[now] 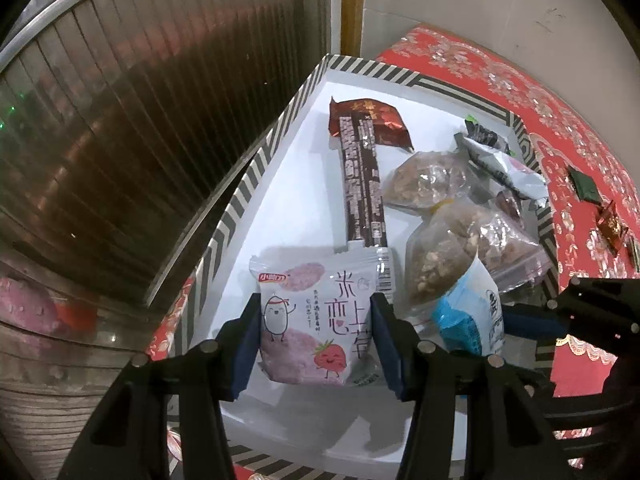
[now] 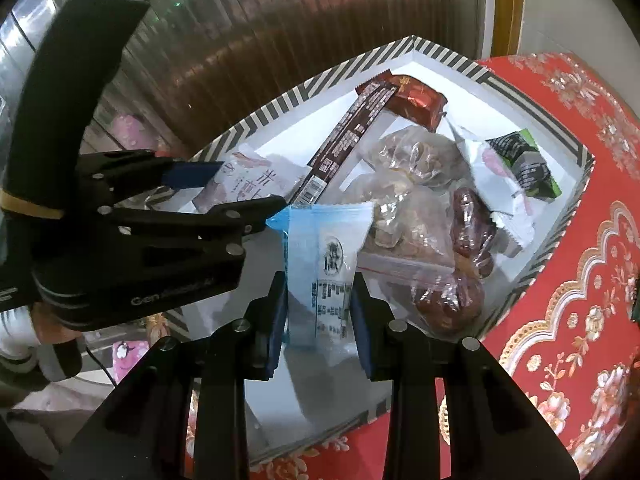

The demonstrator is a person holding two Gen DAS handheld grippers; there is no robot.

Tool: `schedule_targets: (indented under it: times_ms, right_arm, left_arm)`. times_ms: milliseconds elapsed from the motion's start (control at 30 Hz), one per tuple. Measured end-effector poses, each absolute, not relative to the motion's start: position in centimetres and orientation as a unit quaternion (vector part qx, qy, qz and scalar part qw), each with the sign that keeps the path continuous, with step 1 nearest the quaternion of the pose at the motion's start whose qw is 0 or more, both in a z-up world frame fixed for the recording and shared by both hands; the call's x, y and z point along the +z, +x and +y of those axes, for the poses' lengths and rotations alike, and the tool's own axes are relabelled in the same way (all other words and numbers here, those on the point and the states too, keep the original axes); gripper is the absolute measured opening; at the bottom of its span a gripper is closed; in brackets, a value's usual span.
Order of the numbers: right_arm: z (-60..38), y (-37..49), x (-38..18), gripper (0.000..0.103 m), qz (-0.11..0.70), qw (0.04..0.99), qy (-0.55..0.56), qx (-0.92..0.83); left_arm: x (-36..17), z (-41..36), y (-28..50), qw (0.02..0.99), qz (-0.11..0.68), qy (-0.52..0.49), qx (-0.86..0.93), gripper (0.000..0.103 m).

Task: Organize snacks
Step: 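Open both grippers to release the packets into the tray, then move both grippers back to the green and red-gold packets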

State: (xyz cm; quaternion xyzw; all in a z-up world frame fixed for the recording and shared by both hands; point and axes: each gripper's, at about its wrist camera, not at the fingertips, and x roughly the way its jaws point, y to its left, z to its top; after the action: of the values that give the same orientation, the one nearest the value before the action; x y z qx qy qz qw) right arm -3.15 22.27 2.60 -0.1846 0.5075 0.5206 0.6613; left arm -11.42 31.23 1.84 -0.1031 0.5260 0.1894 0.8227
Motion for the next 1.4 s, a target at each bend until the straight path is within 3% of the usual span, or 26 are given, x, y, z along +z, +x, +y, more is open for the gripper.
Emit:
schedule_targets:
  times_ms: [367, 433, 500, 600, 667, 1400]
  right_arm:
    - [22.9, -3.3, 1.9, 0.03, 0.513, 0.655, -0.182, 0.524]
    - [22.8, -3.4, 1.8, 0.03, 0.511, 0.654, -0.184, 0.526]
    - [22.7, -3.5, 1.9, 0.03, 0.509, 0.653, -0.184, 0.529]
    - [22.2, -3.6, 2.6, 0.039, 0.505, 0.651, -0.172, 0.54]
    - [21.7, -3.4, 3.1, 0.051, 0.504, 0.649, -0.161, 0.547]
    - [11.0, 1.8, 4.4, 0.051, 0.516, 0.721, -0.076, 0.456]
  left_arm:
    - [1.3, 32.1, -11.1, 0.817, 0.531, -0.115, 0.193, 0.056]
    - [1.3, 32.2, -11.1, 0.815, 0.534, -0.118, 0.195, 0.059]
    - [1.2, 32.5, -11.0, 0.812, 0.535, -0.122, 0.197, 0.071]
    - [1.6, 32.9, -11.3, 0.811, 0.532, -0.14, 0.198, 0.074]
    - [2.1, 33.0, -11.5, 0.815, 0.526, -0.14, 0.202, 0.083]
    - [5.1, 25.5, -5.1, 0.847, 0.513, -0.076, 0.117, 0.083]
